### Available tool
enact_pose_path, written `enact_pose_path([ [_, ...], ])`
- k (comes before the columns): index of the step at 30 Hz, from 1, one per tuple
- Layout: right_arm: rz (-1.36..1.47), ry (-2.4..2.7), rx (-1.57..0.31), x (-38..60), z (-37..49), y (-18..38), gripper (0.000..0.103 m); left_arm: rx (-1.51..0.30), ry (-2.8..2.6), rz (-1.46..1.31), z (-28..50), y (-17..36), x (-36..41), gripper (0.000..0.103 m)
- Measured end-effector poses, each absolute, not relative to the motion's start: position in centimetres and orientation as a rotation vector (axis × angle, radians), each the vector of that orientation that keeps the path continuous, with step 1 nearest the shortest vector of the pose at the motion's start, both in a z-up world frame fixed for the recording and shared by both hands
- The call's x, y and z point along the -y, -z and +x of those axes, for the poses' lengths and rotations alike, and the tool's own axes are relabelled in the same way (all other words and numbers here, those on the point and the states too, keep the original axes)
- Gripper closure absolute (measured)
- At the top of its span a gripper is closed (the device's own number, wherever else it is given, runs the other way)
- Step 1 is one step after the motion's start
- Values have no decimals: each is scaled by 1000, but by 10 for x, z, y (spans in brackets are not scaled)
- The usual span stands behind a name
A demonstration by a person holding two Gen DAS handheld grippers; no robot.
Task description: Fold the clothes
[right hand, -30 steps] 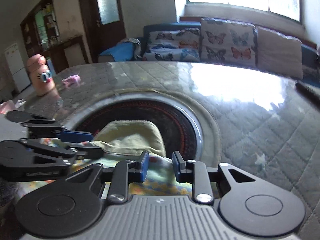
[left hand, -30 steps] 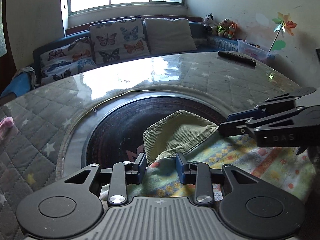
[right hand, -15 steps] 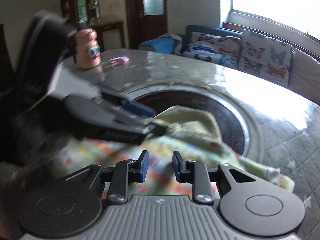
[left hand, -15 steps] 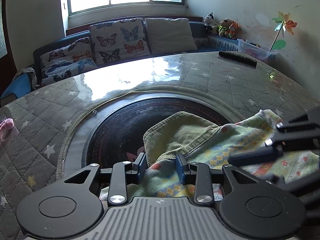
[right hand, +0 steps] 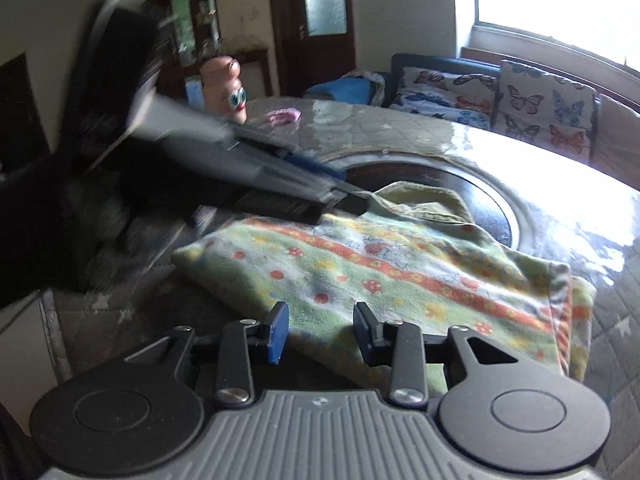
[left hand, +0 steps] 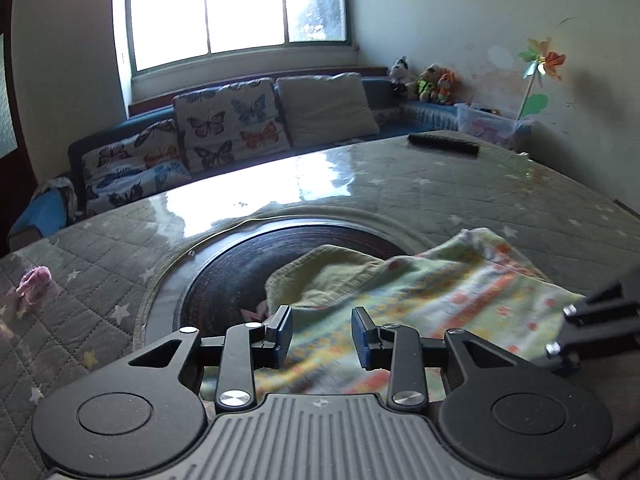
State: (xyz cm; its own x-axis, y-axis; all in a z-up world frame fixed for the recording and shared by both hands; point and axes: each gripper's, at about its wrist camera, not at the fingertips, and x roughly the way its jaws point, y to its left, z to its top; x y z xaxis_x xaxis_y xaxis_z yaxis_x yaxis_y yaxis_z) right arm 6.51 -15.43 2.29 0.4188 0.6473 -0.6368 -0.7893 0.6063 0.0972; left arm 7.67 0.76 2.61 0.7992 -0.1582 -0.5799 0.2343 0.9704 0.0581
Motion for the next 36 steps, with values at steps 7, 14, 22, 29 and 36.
enact_pose_path([
  [7,-128,-780,-692,178,72,-17,49,-597,199,131,37,-17,-2,67],
  [14,-50,-647,-720,218,75,-4,43,-609,177,90,19,-8,-11,67],
  [22,12,-559,-712,248,74,-5,43,-605,118,44,4,-7,-30,61],
  [29,22,-586,-663,233,83,-14,34,-614,74,16,-3,-6,-43,60],
  [36,61,-575,-714,234,96,-3,31,-628,47,-8,3,-8,-56,60],
])
